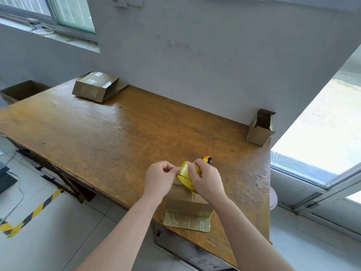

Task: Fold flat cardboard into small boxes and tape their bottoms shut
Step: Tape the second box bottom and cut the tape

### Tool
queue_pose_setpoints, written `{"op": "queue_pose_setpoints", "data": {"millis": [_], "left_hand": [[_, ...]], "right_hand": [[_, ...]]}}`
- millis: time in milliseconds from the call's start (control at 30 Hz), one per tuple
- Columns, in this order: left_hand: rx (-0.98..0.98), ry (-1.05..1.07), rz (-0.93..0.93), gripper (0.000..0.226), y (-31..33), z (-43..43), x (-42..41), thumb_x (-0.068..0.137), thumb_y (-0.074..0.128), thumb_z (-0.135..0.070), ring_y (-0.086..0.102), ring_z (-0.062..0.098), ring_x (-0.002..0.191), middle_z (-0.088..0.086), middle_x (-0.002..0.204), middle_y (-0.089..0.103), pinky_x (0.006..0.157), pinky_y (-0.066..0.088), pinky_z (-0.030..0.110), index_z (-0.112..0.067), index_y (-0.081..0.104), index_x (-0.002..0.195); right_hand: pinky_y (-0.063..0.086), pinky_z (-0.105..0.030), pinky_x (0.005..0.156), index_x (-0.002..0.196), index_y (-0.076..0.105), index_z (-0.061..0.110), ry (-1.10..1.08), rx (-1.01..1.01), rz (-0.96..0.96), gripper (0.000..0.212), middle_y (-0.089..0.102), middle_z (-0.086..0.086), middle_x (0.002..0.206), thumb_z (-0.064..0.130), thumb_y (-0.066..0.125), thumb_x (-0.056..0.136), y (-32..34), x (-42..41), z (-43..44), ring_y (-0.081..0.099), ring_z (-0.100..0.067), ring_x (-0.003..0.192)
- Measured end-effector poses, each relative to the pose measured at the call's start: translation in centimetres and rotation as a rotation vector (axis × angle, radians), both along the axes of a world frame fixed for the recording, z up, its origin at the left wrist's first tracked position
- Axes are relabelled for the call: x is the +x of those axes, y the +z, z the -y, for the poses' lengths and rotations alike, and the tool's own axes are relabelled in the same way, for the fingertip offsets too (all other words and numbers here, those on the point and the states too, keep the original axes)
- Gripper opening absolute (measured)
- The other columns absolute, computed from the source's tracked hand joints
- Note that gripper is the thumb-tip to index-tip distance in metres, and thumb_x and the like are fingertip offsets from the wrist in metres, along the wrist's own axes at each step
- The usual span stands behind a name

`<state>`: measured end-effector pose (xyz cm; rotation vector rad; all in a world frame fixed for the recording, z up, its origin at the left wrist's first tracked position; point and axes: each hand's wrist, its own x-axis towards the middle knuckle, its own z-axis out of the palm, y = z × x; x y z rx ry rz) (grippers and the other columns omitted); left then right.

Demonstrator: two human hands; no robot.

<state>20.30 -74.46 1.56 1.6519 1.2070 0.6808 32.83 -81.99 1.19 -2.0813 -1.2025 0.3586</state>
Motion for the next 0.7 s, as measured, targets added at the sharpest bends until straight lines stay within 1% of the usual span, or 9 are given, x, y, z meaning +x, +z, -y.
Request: {"op": "queue_pose_setpoints", "data": {"millis": [133, 233, 267, 333, 367, 467, 567, 633, 700], "left_hand": [[-0.01, -0.036, -0.11, 0.019, 0.1, 0.0, 0.4, 0.095, 0.056, -0.021, 0.056, 0.013, 0.072, -0.003, 0.078, 0.062, 0.057, 0.042, 0.026, -0.02, 0.06, 0.076], [0.065, -0.026, -0.127, 0.019, 0.6, 0.0, 0.5, 0.097, 0.05, -0.02, 0.055, 0.013, 0.076, -0.005, 0.083, 0.059, 0.057, 0.039, 0.024, -0.02, 0.056, 0.079], [0.081, -0.022, -0.112, 0.02, 0.9, -0.1, 0.6, 0.098, 0.049, -0.02, 0.055, 0.012, 0.076, -0.005, 0.083, 0.06, 0.058, 0.04, 0.024, -0.02, 0.055, 0.079], [0.044, -0.012, -0.036, 0.021, 1.4, 0.0, 0.8, 0.098, 0.048, -0.019, 0.059, 0.013, 0.074, -0.003, 0.083, 0.064, 0.063, 0.048, 0.028, -0.019, 0.057, 0.079], [-0.005, 0.002, 0.018, 0.021, 1.6, -0.1, 0.9, 0.098, 0.049, -0.018, 0.061, 0.013, 0.071, -0.002, 0.082, 0.067, 0.064, 0.05, 0.03, -0.017, 0.058, 0.079], [-0.23, 0.043, 0.193, 0.018, 1.5, -0.4, 0.8, 0.096, 0.052, -0.013, 0.058, 0.008, 0.055, 0.0, 0.074, 0.07, 0.053, 0.047, 0.025, -0.009, 0.062, 0.082], [-0.418, 0.033, 0.348, 0.008, 1.4, -0.7, 0.5, 0.089, 0.066, -0.015, 0.058, 0.012, 0.056, 0.004, 0.069, 0.07, 0.051, 0.045, 0.025, -0.008, 0.062, 0.091], [-0.411, 0.03, 0.326, 0.016, 1.2, -1.0, 0.5, 0.082, 0.073, -0.009, 0.061, 0.012, 0.058, 0.002, 0.066, 0.07, 0.052, 0.047, 0.025, -0.011, 0.063, 0.094], [-0.335, 0.046, 0.254, 0.01, 1.0, -1.2, 0.5, 0.08, 0.074, -0.005, 0.062, 0.012, 0.059, 0.001, 0.065, 0.07, 0.052, 0.048, 0.024, -0.014, 0.07, 0.083]], "right_hand": [[0.041, -0.034, 0.049, 0.083, 0.058, 0.022, 0.01, -0.007, 0.005, 0.027, 0.055, 0.006, 0.061, 0.043, 0.048, 0.096, 0.2, 0.2, -0.2, 0.052, -0.014, 0.055], [0.044, -0.031, 0.052, 0.085, 0.061, 0.028, 0.03, -0.018, -0.015, 0.027, 0.057, 0.008, 0.064, 0.05, 0.049, 0.094, 0.3, 0.4, 0.0, 0.054, -0.011, 0.058], [0.043, -0.03, 0.052, 0.085, 0.061, 0.028, 0.035, -0.021, -0.019, 0.028, 0.058, 0.008, 0.064, 0.052, 0.048, 0.094, 0.3, 0.5, 0.0, 0.054, -0.01, 0.059], [0.043, -0.032, 0.052, 0.087, 0.059, 0.027, 0.053, -0.023, -0.03, 0.03, 0.057, 0.006, 0.065, 0.052, 0.045, 0.096, 0.4, 0.7, 0.1, 0.054, -0.012, 0.059], [0.041, -0.033, 0.052, 0.087, 0.058, 0.026, 0.069, -0.026, -0.032, 0.032, 0.057, 0.005, 0.064, 0.052, 0.043, 0.097, 0.4, 0.8, 0.0, 0.053, -0.013, 0.059], [0.036, -0.033, 0.052, 0.079, 0.05, 0.024, 0.107, -0.028, -0.043, 0.035, 0.05, 0.006, 0.061, 0.048, 0.035, 0.101, 0.5, 0.8, 0.1, 0.048, -0.015, 0.057], [0.035, -0.036, 0.054, 0.078, 0.047, 0.017, 0.103, -0.014, -0.059, 0.04, 0.047, 0.005, 0.061, 0.042, 0.029, 0.103, 0.5, 0.9, 0.2, 0.047, -0.017, 0.059], [0.033, -0.035, 0.054, 0.077, 0.047, 0.016, 0.108, 0.008, -0.104, 0.038, 0.046, 0.005, 0.061, 0.038, 0.03, 0.103, 0.4, 0.9, 0.3, 0.045, -0.015, 0.058], [0.035, -0.034, 0.056, 0.077, 0.052, 0.019, 0.119, 0.009, -0.184, 0.031, 0.049, 0.004, 0.063, 0.034, 0.036, 0.098, 0.4, 1.0, 0.4, 0.045, -0.013, 0.059]]}}
